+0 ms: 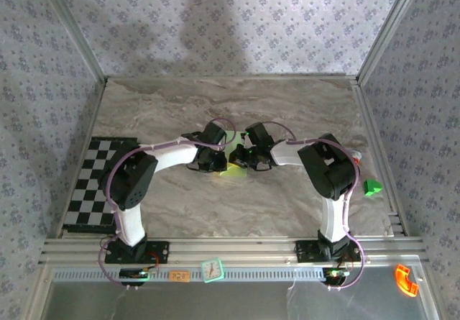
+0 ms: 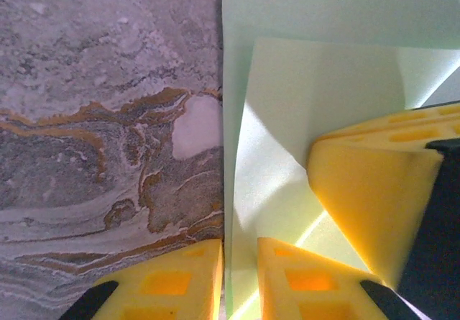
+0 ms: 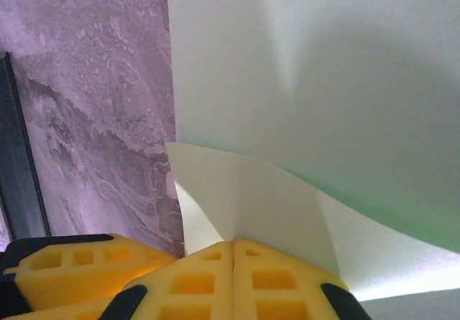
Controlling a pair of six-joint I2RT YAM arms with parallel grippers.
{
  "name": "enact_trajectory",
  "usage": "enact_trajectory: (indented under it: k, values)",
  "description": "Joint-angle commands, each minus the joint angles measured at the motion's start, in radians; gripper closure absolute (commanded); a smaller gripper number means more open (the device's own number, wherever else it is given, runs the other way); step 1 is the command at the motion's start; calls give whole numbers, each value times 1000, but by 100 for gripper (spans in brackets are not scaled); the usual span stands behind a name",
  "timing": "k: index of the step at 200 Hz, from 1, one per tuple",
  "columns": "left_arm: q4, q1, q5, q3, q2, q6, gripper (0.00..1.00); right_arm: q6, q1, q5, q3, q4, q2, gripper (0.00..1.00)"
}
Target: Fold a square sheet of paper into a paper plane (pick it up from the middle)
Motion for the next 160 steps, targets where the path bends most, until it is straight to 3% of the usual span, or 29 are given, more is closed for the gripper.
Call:
enact_trajectory:
  k: [1, 48, 102, 160]
  values:
    - [-39, -3, -64, -21, -90, -33, 77, -14, -7, 59, -46, -101, 48, 94]
    - [79, -1, 18, -79, -140, -83, 81, -15, -8, 59, -50, -100, 50, 94]
    - [143, 1, 116, -91, -77, -107, 100, -16, -10, 57, -48, -101, 52, 96]
    - [177, 13, 150, -111, -31, -112, 100, -16, -10, 42, -41, -93, 56, 96]
